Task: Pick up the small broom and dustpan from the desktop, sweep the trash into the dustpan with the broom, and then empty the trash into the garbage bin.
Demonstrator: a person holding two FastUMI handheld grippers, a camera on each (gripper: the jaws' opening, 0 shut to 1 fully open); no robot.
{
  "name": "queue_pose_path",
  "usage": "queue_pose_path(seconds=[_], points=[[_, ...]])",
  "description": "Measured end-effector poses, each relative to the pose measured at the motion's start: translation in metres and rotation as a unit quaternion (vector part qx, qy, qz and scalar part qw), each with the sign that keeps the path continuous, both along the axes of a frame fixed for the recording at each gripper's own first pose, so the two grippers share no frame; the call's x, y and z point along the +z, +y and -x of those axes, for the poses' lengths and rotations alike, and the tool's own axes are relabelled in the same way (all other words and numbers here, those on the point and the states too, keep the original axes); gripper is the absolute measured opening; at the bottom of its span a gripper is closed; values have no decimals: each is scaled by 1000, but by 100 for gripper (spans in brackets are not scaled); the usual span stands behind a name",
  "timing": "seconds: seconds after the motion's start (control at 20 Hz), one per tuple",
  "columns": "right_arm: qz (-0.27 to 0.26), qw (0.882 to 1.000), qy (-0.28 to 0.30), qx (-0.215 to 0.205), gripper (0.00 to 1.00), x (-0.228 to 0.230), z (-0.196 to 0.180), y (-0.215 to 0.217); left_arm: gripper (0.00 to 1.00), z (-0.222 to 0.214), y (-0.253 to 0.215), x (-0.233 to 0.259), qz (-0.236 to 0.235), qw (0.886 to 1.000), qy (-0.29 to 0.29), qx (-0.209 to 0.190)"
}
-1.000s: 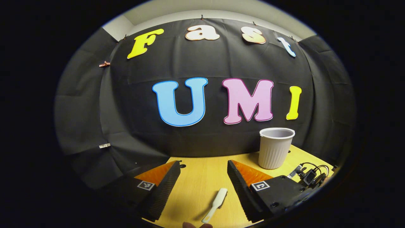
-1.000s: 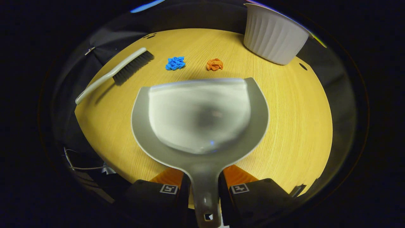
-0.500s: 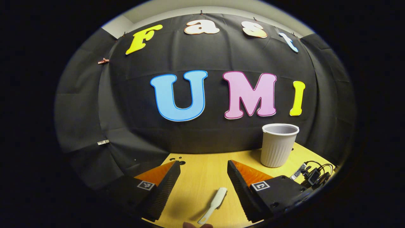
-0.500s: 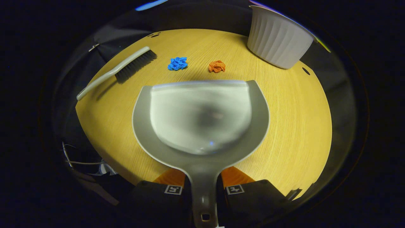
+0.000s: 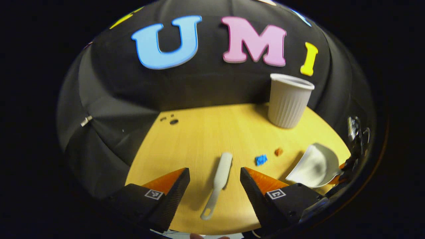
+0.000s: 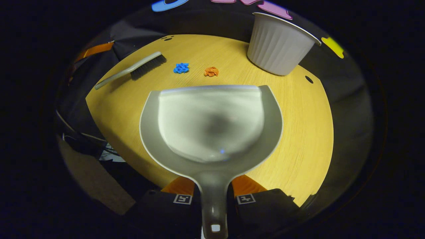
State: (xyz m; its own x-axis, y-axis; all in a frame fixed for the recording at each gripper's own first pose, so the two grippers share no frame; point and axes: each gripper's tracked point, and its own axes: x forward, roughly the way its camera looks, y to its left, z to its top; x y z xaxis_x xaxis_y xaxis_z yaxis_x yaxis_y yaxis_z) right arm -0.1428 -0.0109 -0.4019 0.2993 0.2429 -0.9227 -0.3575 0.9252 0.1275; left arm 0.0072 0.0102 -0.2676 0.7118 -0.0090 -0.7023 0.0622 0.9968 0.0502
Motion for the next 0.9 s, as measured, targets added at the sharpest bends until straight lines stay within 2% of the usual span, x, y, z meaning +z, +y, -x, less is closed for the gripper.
queue_pose_path(seconds=[0.1, 0.15, 0.2, 0.35, 0.65, 0.75, 0.85, 0.9], points=[[0, 1000, 4, -11, 29, -1, 8, -9, 97, 10, -2, -38, 4, 997, 68, -20], [-1, 1000, 5, -17, 34, -1, 11, -13, 97, 16, -2, -55, 9, 995, 99, -27], [-1, 1000, 7, -23, 29, -2, 13, -16, 96, 21, -2, -64, 13, 992, 122, -28], [-3, 999, 12, -36, 33, -3, 18, -23, 94, 28, -4, -99, 13, 981, 190, -35], [0, 999, 15, -34, 33, -3, 21, -28, 88, 20, 3, -147, -17, 965, 256, -54], [2, 999, 16, -33, 33, -3, 22, -28, 83, 18, 2, -155, -16, 962, 268, -54], [4, 999, 18, -28, 33, -3, 22, -27, 76, 12, -1, -157, -11, 963, 263, -53], [6, 1000, 18, -25, 33, -2, 22, -27, 70, 7, -1, -158, -16, 964, 261, -56]])
